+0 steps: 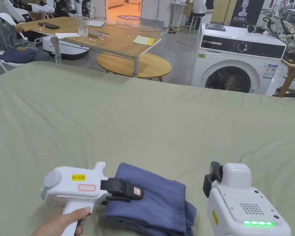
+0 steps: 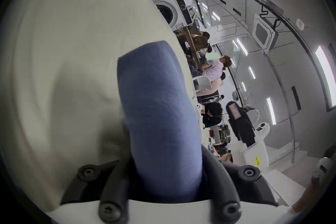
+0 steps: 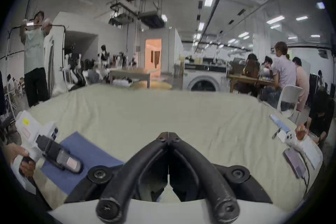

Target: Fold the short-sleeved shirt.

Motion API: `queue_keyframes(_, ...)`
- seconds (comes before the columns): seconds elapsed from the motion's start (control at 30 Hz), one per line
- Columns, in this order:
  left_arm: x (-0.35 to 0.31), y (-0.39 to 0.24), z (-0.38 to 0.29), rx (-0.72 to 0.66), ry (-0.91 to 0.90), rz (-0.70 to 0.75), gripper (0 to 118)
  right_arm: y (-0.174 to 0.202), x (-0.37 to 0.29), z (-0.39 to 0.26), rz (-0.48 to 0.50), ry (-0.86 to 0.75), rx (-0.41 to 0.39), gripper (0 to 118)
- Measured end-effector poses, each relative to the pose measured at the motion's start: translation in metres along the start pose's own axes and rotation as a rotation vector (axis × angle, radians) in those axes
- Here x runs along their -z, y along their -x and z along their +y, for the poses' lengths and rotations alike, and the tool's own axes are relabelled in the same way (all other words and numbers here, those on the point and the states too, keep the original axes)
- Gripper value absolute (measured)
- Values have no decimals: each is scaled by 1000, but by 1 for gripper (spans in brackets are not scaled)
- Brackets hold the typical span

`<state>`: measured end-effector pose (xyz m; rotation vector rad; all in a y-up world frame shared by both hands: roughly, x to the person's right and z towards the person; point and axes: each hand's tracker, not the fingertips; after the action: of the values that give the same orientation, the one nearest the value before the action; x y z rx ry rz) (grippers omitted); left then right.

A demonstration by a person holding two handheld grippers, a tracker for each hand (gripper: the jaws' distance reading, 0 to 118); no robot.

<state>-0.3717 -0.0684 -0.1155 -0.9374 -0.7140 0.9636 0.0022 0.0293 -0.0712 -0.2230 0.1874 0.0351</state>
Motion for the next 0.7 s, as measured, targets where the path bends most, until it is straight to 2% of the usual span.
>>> queue_keyframes(0.1, -22, 2, 9, -10, -15, 27, 15, 7, 0, 9, 0, -72, 32, 0)
queue_keyframes(0.23, -61, -9, 8, -23, -41, 63, 15, 28, 3, 17, 16, -124, 22, 0)
queue_keyframes(0.33, -103, -6, 13, -34, -76, 89, 15, 52, 10, 23, 71, -133, 34, 0)
queue_keyframes(0.43, -153, 10, 17, -27, -113, 152, 15, 86, 17, 31, 115, -132, 37, 0)
queue_keyframes(0.47, -173, 13, 19, -32, -124, 175, 15, 100, 20, 34, 163, -140, 47, 0)
queue_keyframes(0.7, -294, 18, 32, -48, -140, 334, 15, 199, 30, 44, 301, -151, 3, 0)
